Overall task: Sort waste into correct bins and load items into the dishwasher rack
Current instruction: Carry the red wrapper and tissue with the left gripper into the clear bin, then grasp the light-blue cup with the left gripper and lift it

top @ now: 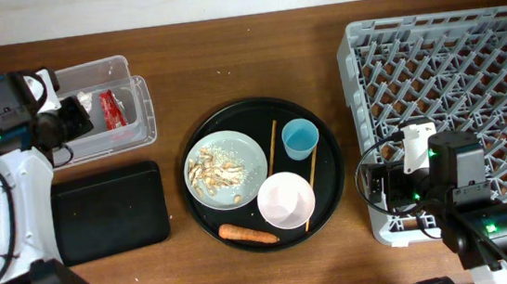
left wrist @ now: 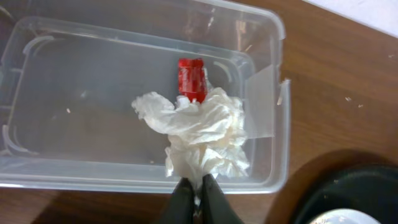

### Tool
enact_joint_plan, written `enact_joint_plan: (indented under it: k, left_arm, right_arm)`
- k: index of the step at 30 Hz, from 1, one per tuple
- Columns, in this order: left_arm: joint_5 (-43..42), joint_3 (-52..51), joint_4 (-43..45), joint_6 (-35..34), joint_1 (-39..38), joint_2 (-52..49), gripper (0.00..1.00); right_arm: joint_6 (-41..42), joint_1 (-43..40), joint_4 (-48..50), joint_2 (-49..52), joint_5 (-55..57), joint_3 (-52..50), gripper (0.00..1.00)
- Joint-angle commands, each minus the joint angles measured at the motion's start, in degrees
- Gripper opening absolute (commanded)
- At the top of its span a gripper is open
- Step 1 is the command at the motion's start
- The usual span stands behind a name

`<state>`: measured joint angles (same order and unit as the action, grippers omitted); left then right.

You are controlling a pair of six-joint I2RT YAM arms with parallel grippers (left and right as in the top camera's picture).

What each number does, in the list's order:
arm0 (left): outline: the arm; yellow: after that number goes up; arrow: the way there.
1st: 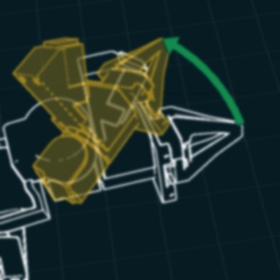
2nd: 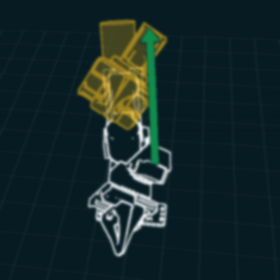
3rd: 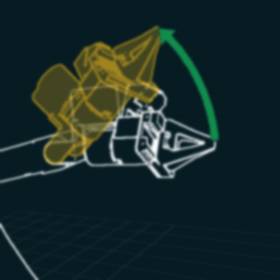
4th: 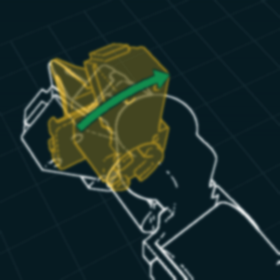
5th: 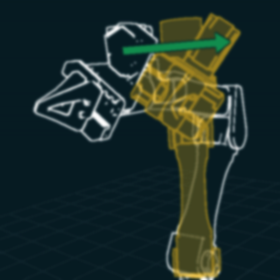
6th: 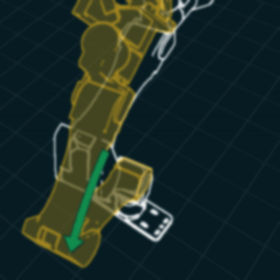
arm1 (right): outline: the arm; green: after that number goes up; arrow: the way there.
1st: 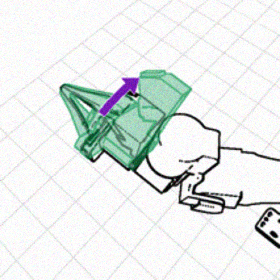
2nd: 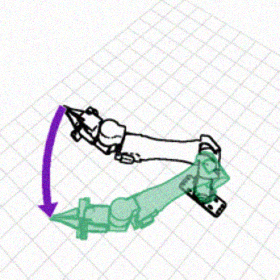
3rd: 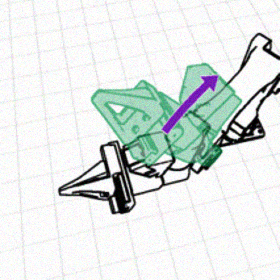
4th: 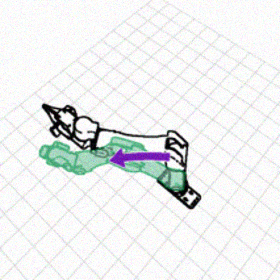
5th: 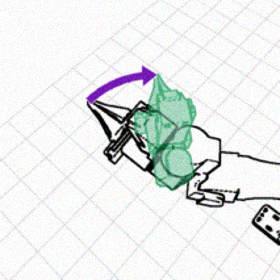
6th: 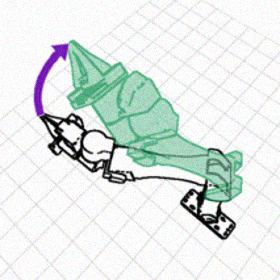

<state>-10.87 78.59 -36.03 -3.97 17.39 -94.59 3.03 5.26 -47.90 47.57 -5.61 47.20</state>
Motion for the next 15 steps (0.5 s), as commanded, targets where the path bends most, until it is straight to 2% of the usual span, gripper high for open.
enact_joint_plan:
  k: [1, 2, 3, 5, 8, 10, 13, 15]
  left_arm:
    - [2.82, 0.63, 2.05, 0.55, 0.04, -3.54, 0.37]
    - [2.80, 0.63, 2.93, 0.55, -0.11, -3.67, 0.47]
    - [2.80, 0.74, 3.23, 0.55, -0.20, -3.37, 0.52]
    - [1.68, 0.79, 2.82, 0.57, -0.37, -2.01, 0.54]
    - [-4.55, 0.79, 1.22, 0.57, -1.86, 0.94, 0.54]
    - [-9.14, 0.79, -0.04, 0.57, -5.60, 2.16, 0.53]
    - [-9.44, 0.79, 2.25, 0.57, -20.22, 2.08, 0.52]
    - [-4.61, 0.79, 6.23, 0.57, -30.95, 0.81, 0.53]
  right_arm:
    - [0.48, 0.31, 0.09, -0.20, 0.07, 0.98, 0.98]
    - [0.48, 0.31, 0.09, -0.20, 0.07, 0.98, 0.98]
    - [0.48, 0.31, 0.09, -0.20, 0.07, 0.98, 0.98]
    - [0.48, 0.31, 0.09, -0.20, 0.07, 0.98, 0.98]
    - [0.48, 0.31, 0.09, -0.20, 0.07, 0.98, 0.98]
    - [0.48, 0.31, 0.11, -0.20, 0.07, 0.98, 0.98]
    - [0.48, 0.31, 0.09, -0.20, 0.07, 0.98, 0.98]
    - [0.48, 0.31, -0.15, -0.22, 0.09, 0.98, 0.98]
